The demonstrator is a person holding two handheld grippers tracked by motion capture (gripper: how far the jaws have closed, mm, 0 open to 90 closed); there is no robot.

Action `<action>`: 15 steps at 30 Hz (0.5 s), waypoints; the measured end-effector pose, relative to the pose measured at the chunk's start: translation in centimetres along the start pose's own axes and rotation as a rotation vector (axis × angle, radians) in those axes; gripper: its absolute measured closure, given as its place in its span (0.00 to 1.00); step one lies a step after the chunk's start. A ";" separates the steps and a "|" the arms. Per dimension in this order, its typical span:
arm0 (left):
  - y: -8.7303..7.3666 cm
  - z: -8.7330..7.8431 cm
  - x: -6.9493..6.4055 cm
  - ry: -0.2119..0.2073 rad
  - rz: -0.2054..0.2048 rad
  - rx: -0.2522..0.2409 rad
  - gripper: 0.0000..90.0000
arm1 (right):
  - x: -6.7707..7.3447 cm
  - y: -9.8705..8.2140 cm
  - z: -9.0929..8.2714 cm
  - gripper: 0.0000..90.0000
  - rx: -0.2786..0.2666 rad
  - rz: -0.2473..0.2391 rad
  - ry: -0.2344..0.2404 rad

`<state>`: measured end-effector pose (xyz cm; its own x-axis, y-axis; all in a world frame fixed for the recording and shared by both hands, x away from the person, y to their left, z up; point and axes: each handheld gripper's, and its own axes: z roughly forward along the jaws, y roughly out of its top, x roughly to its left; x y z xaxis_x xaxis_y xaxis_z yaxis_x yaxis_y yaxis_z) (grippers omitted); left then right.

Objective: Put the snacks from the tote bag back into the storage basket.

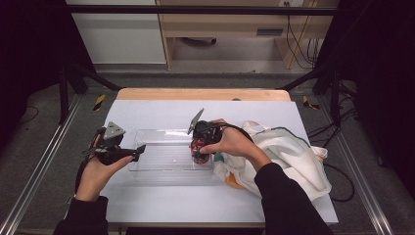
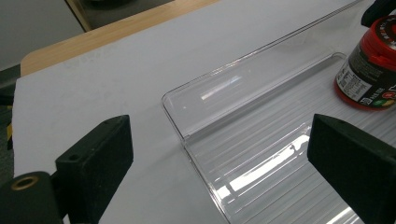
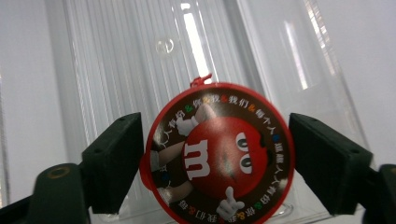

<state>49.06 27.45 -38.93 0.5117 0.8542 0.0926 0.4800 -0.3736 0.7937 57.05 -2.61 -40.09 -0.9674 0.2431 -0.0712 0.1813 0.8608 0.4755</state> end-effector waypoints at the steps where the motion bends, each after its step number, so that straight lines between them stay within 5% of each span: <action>1: 0.0 0.0 0.0 0.000 0.001 0.000 0.08 | 0.0 0.0 -0.3 0.19 -0.017 0.012 -0.004; 15: -0.1 -0.1 0.2 0.004 0.000 0.002 0.08 | 1.2 -1.7 -6.0 0.08 -0.214 0.076 -0.092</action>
<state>49.01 27.66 -38.88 0.5090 0.8554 0.0953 0.4810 -0.3745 0.7927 54.56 -6.45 -35.72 -0.9306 0.3513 -0.1028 0.2016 0.7263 0.6571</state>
